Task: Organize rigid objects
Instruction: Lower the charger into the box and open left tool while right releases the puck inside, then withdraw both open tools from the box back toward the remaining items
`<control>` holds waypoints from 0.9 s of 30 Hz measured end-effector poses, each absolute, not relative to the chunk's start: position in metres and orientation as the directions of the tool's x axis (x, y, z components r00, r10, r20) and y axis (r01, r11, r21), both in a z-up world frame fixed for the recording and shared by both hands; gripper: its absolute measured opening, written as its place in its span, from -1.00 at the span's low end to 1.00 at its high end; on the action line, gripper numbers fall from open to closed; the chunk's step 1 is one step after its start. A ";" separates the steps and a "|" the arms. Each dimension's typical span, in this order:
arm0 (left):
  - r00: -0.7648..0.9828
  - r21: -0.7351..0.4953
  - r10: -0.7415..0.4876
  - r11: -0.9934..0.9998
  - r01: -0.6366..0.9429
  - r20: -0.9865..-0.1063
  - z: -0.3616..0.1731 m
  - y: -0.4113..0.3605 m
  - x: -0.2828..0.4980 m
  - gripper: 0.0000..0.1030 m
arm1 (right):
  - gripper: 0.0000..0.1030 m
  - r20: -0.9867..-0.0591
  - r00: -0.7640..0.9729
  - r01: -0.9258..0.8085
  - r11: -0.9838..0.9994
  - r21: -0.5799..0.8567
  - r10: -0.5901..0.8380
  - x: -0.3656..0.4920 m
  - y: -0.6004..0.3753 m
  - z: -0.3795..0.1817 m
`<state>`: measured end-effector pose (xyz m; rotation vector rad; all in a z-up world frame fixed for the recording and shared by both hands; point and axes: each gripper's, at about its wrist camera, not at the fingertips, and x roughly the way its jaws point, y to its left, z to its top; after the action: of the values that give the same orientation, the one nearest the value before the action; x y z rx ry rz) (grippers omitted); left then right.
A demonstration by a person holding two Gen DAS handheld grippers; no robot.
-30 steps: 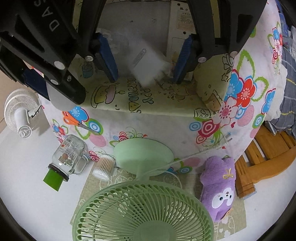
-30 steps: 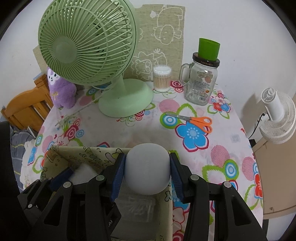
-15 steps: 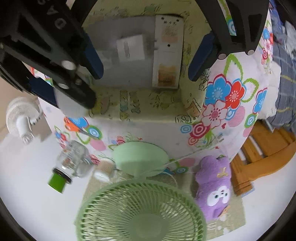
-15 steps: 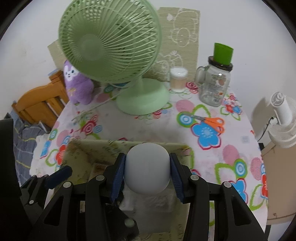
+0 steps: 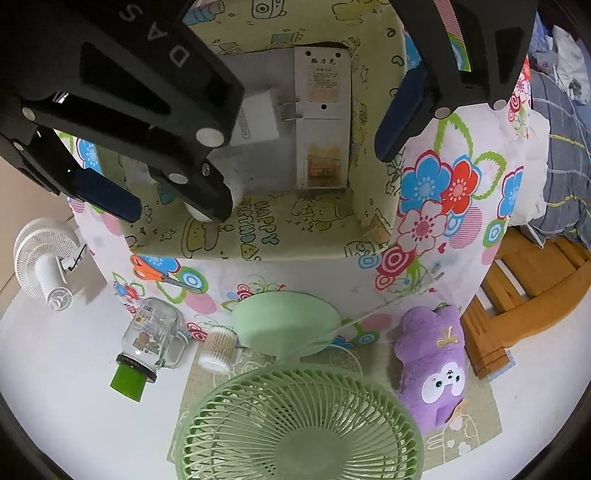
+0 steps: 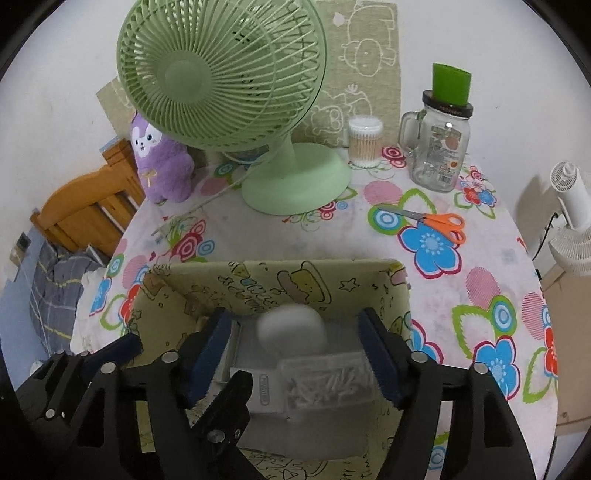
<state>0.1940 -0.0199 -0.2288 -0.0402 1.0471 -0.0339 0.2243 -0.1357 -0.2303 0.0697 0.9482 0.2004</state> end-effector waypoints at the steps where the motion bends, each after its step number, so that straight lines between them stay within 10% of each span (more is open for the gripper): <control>1: 0.501 -0.048 -0.048 0.999 0.012 -0.864 -0.228 -0.020 0.193 0.83 | 0.56 -0.799 0.568 -0.137 0.980 0.145 0.198 0.223 -0.136 -0.229; 27: 0.561 -0.046 -0.060 0.998 0.039 -0.825 -0.186 -0.033 0.151 0.96 | 0.63 -0.766 0.619 -0.127 0.985 0.119 0.172 0.172 -0.152 -0.182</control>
<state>0.1509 -0.0333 -0.1859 -0.0240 0.9731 -0.0581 0.1723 -0.1516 -0.1815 0.0549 0.8866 0.1718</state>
